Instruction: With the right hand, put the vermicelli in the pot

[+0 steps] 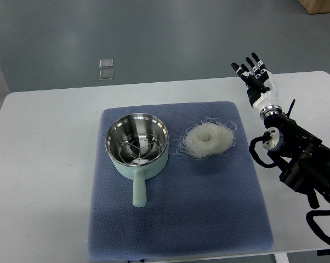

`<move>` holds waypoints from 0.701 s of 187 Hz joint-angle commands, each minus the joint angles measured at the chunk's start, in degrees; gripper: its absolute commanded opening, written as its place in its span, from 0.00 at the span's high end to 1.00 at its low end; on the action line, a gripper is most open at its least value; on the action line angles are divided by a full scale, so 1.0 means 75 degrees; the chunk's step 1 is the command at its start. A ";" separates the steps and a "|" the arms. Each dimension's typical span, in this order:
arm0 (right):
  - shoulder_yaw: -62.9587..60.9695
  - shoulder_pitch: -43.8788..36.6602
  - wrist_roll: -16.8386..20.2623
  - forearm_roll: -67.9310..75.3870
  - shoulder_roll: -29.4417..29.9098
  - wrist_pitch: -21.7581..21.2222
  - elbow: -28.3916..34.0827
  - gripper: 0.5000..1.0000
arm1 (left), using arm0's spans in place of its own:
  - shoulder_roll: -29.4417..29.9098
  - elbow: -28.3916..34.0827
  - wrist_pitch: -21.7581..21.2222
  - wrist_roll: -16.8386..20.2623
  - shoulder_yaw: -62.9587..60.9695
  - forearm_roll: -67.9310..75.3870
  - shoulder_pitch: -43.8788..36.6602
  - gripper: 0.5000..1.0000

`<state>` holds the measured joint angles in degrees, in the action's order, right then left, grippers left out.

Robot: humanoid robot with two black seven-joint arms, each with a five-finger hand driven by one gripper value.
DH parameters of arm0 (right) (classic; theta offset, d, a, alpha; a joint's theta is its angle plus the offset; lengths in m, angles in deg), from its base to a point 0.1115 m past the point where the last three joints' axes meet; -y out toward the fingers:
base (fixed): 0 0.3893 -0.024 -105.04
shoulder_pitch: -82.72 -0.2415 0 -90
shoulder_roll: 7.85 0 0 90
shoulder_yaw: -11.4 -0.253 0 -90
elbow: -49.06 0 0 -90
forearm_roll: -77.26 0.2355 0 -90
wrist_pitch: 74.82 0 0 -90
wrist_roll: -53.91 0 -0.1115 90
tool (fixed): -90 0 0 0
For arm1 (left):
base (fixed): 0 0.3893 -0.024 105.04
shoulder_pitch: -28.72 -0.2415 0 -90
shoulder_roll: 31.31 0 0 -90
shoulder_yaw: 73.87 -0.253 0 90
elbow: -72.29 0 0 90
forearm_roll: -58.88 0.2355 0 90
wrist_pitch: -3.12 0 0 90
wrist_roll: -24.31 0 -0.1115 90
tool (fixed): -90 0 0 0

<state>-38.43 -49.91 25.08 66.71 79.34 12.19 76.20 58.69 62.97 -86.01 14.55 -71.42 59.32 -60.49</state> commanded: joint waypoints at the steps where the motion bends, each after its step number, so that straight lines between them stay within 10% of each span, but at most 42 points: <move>1: -0.0001 0.0000 0.0000 0.0000 0.0000 0.0000 0.0002 0.14 | 0.0000 0.0011 0.0002 -0.0012 0.0001 0.0000 0.0000 0.00; 131: -0.0001 -0.0012 0.0000 0.0000 0.0000 0.0000 -0.0009 0.14 | 0.0000 0.0000 -0.0010 -0.0012 0.0001 0.0000 0.0000 0.00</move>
<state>-38.43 -49.97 25.08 66.70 79.32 12.19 76.13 58.69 62.89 -86.11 14.46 -71.41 59.32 -60.48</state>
